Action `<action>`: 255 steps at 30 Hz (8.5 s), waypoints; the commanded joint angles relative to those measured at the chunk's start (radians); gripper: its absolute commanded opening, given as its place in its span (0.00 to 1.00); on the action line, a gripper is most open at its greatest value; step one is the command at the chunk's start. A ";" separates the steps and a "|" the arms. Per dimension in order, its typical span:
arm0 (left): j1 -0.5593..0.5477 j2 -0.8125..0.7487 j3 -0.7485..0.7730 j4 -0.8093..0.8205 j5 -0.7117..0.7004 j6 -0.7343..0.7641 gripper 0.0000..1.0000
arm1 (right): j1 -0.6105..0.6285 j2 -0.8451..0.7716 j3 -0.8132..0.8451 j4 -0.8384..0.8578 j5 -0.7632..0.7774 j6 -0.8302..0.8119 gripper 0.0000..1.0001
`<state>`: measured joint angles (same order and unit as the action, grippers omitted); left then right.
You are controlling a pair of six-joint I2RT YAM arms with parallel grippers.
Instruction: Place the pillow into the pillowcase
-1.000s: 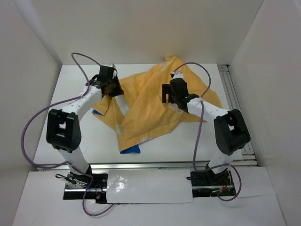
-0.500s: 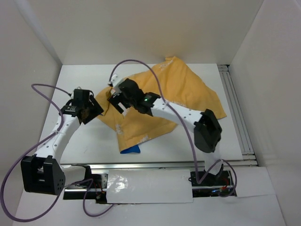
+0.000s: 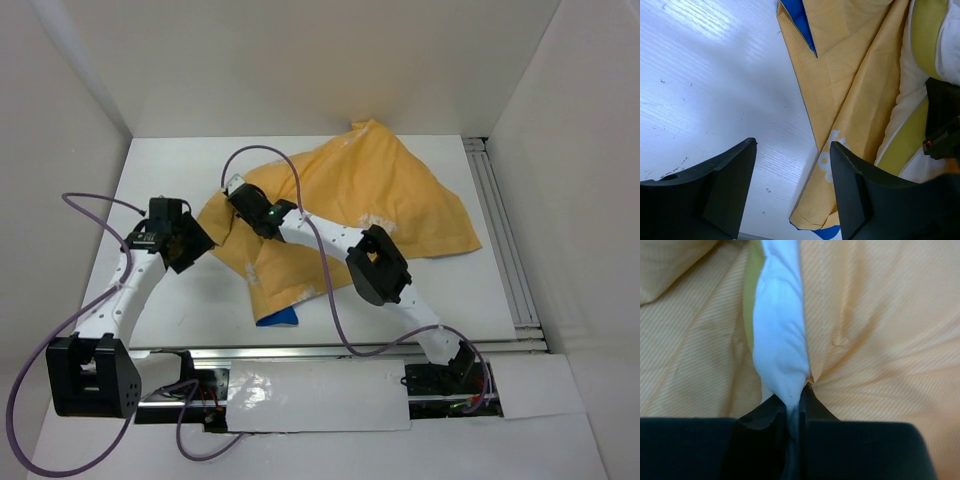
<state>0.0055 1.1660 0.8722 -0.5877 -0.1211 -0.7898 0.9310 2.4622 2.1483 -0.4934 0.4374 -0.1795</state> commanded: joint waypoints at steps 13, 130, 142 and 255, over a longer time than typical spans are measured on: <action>-0.265 -0.061 -0.108 0.537 0.264 0.213 0.52 | -0.178 -0.515 -0.295 0.159 -0.411 0.230 0.00; -0.786 0.417 0.089 0.561 -0.545 -0.281 0.82 | -0.139 -1.296 -1.168 0.889 -0.648 0.358 0.00; -0.786 0.557 0.160 0.483 -0.529 -0.279 0.29 | -0.130 -1.336 -1.177 0.909 -0.580 0.325 0.00; -0.696 -0.103 -0.150 0.517 -0.473 -0.068 0.99 | -0.093 -1.253 -1.179 0.989 -0.416 0.159 0.00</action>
<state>-0.7067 1.0794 0.7113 -0.0494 -0.4503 -0.8944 0.8333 1.2476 0.8986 0.3214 -0.0101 -0.0391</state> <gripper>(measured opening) 0.992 0.123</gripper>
